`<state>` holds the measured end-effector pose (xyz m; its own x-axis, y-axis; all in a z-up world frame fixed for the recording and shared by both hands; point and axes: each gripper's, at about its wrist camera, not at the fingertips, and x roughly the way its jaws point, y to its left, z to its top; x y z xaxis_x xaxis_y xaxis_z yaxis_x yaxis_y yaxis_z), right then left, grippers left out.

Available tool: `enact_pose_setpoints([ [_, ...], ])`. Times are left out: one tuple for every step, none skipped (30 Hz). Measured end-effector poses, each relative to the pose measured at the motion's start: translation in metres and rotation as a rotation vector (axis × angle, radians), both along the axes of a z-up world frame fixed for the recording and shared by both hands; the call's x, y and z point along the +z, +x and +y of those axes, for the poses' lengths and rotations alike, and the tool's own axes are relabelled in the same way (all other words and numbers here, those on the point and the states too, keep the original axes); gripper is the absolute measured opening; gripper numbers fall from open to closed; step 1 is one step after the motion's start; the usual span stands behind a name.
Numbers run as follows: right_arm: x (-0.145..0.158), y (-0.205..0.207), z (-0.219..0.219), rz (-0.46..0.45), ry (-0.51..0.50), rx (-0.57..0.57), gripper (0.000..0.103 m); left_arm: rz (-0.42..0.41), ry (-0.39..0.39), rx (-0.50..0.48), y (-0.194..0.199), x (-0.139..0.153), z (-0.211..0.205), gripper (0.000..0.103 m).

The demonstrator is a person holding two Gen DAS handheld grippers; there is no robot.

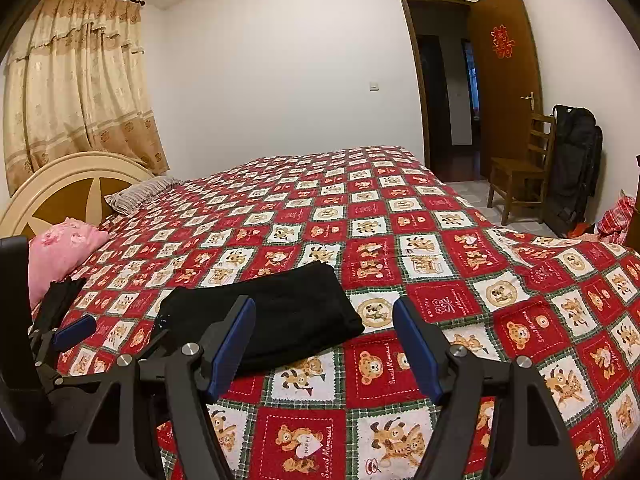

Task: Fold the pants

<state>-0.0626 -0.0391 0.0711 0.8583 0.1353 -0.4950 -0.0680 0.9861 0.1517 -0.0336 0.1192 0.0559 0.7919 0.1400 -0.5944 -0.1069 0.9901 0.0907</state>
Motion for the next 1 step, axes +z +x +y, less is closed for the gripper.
enact_pose_setpoints([
  [-0.0003,0.0005,-0.0005,0.001,0.0,-0.005,0.072,-0.002,0.002,-0.003,0.0002,0.0003,-0.0006,0.103],
])
